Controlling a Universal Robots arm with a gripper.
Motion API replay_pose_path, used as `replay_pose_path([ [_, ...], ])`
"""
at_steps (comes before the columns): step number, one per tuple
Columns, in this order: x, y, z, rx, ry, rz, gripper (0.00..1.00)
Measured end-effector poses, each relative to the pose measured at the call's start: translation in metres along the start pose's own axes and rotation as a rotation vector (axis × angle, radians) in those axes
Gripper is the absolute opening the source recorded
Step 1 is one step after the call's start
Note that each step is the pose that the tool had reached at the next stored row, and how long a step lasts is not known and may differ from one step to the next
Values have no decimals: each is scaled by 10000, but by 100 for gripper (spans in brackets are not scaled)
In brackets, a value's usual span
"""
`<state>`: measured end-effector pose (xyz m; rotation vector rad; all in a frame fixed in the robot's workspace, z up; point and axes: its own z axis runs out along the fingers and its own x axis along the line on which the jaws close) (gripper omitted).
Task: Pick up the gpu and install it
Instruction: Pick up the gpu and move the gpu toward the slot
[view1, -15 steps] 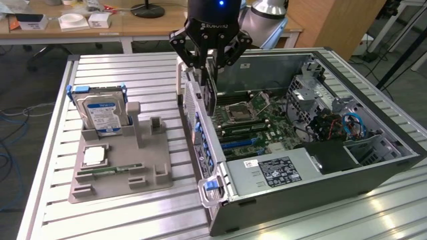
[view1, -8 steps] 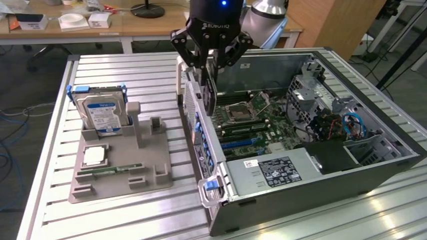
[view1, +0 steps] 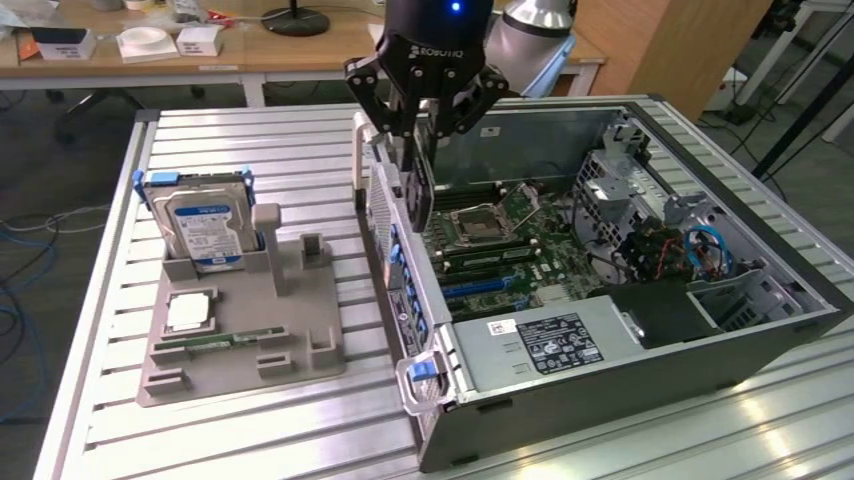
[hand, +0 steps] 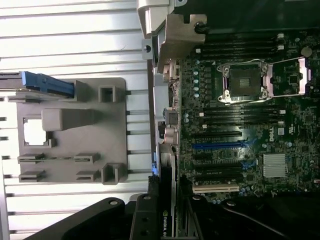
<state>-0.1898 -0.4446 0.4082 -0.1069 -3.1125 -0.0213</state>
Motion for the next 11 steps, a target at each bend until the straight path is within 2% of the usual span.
replay_pose_path([
  [11,-232,15,13,4,1,-202,26],
])
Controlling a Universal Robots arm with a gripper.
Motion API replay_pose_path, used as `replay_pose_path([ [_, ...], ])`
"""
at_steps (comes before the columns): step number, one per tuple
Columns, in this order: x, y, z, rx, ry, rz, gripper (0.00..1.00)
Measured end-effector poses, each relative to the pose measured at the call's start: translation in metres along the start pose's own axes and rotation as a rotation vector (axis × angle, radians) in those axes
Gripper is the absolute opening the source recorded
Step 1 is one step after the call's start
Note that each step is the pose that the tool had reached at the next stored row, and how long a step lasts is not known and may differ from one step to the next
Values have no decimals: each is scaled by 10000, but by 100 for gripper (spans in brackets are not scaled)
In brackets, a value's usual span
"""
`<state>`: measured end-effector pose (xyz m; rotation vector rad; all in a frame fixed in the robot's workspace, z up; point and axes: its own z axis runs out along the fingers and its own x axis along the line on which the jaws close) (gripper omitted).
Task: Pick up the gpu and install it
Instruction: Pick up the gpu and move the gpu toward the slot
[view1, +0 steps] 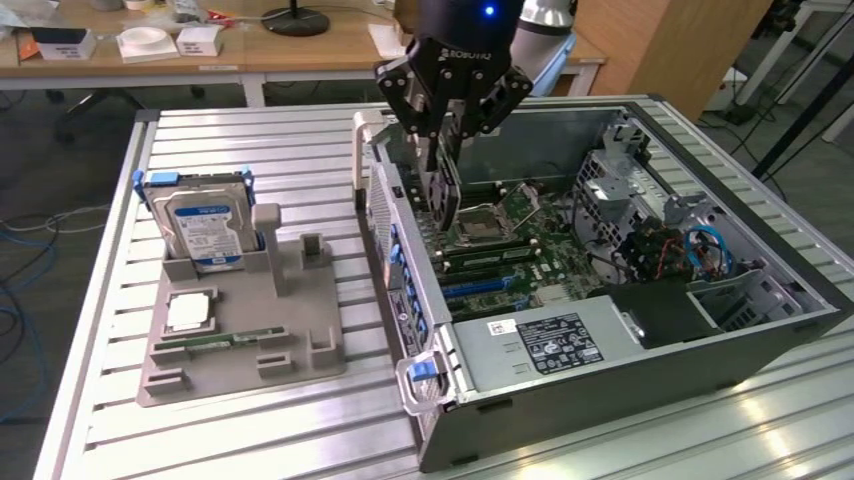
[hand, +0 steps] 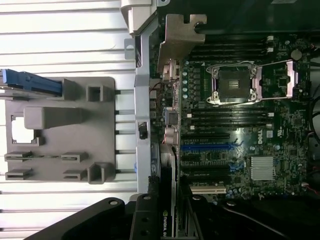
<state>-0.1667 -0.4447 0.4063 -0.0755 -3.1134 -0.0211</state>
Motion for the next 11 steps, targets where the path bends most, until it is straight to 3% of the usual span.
replay_pose_path([
  [5,-4,0,0,0,-6,-9,26],
  [9,-4,1,0,-8,-191,-18,26],
  [11,-5,0,1,-10,-201,-20,26],
])
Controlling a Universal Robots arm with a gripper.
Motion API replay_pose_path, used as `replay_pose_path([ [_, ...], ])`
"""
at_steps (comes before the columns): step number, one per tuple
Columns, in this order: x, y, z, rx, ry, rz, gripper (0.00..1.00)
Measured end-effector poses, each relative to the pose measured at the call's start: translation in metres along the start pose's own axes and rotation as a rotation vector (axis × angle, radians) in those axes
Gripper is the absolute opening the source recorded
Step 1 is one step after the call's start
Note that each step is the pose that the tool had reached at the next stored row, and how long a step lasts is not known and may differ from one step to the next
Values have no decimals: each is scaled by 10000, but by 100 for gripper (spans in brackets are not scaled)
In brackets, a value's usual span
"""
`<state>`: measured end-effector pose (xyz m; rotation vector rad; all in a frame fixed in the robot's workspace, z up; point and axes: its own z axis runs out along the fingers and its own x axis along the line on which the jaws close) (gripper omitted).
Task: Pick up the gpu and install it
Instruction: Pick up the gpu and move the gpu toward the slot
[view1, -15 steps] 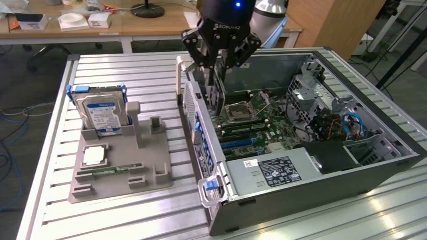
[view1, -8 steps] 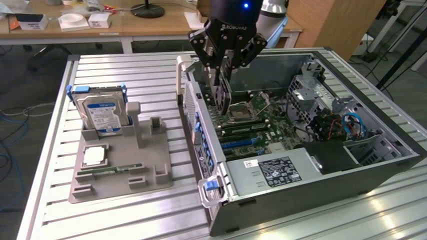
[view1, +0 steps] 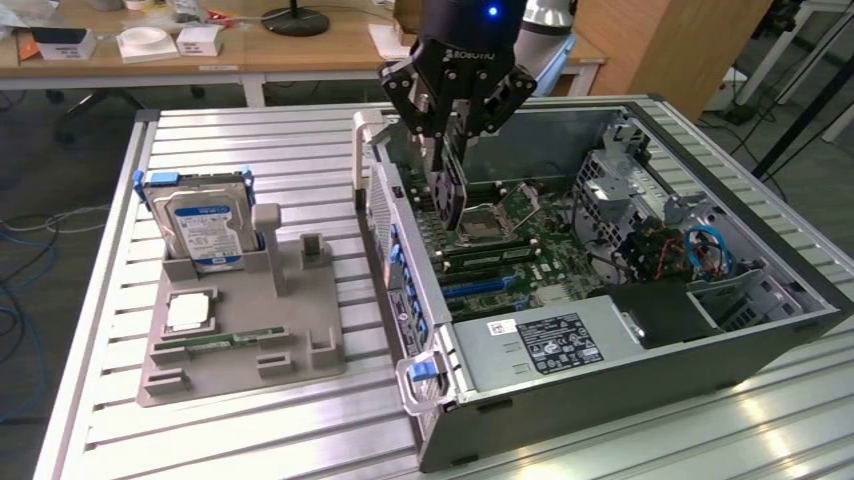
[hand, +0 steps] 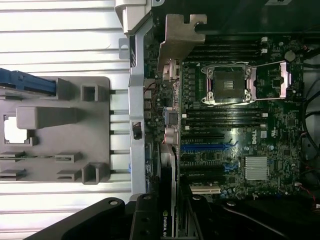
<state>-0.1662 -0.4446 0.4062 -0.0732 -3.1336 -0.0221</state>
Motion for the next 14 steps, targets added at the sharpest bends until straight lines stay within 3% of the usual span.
replay_pose_path([
  [14,-54,3,-1,1,0,-10,26],
])
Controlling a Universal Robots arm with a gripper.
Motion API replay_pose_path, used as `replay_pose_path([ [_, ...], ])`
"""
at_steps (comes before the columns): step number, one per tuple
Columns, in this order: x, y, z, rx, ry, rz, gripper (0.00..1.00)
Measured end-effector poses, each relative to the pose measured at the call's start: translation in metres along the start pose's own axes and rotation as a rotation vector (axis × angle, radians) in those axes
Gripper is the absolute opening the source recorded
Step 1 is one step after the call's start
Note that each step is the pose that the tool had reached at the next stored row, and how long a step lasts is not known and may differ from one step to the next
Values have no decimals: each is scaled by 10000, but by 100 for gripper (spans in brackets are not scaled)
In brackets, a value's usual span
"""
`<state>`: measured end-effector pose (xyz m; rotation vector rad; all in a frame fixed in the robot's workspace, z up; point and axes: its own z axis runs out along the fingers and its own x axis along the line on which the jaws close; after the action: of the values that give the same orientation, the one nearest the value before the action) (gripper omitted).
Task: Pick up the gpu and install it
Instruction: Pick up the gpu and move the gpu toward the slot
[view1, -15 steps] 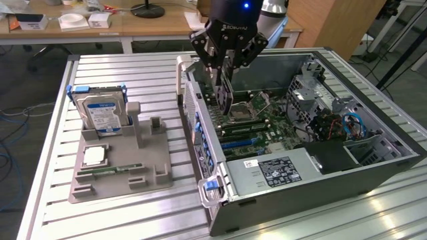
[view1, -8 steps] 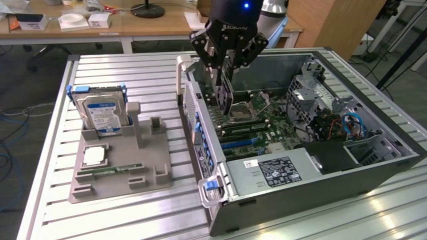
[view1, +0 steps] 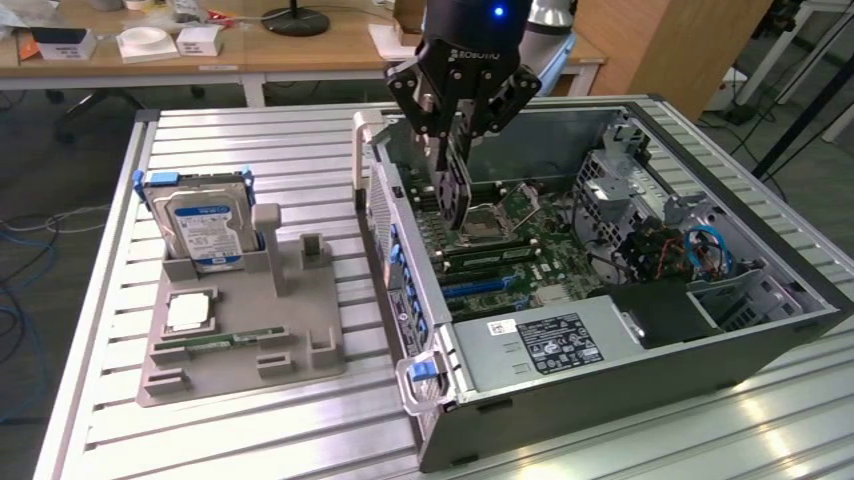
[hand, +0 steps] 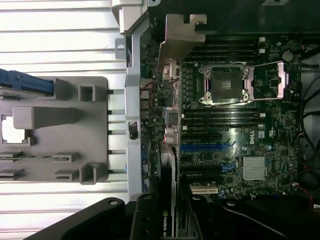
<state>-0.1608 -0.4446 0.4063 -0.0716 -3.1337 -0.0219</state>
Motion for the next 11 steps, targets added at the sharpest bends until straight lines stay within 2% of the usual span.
replay_pose_path([
  [11,-132,6,1,0,0,-15,26],
])
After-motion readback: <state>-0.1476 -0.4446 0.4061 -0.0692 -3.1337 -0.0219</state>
